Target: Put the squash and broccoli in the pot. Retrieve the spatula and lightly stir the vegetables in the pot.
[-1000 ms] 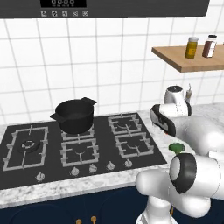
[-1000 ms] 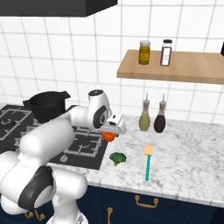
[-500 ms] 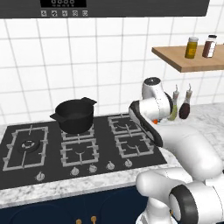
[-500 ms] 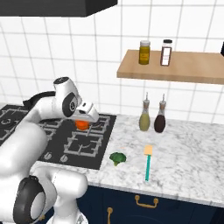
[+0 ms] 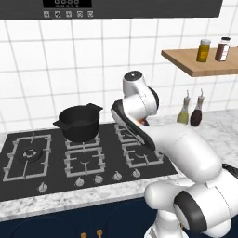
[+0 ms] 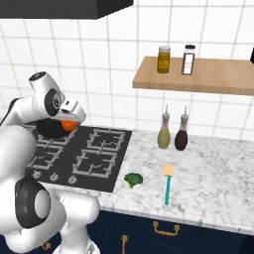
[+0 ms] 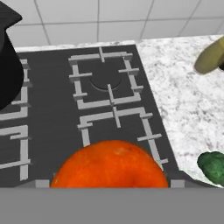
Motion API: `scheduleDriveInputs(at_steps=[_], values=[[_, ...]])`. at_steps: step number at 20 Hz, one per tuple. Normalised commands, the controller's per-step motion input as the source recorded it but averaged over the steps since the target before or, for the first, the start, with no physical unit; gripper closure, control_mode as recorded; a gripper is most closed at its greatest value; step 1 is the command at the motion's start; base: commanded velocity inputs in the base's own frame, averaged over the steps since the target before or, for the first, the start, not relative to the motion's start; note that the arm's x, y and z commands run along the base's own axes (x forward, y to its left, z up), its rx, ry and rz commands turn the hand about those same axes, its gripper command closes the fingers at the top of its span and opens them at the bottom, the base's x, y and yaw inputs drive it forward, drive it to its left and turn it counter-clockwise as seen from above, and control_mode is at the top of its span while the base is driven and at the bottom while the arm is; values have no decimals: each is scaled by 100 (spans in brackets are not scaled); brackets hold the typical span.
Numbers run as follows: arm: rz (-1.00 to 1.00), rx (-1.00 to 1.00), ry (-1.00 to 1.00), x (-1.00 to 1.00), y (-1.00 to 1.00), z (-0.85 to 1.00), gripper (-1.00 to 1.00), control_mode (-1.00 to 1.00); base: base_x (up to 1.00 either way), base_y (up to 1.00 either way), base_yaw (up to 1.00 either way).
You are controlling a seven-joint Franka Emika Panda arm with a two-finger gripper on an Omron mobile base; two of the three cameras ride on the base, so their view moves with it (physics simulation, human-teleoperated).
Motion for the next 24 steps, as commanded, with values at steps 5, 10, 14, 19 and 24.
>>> scheduleDriveInputs(at_steps=[5,10,14,19,24], values=[[3,2,-1,74,77,16,100,-100,0,0,0],[0,0,0,77,77,13,100,-100,0,0,0],[0,0,0,67,77,0,100,-100,0,0,0],[2,1,0,63,59,-18,100,-100,0,0,0],[3,2,1,63,39,-45,100,-100,0,0,0]])
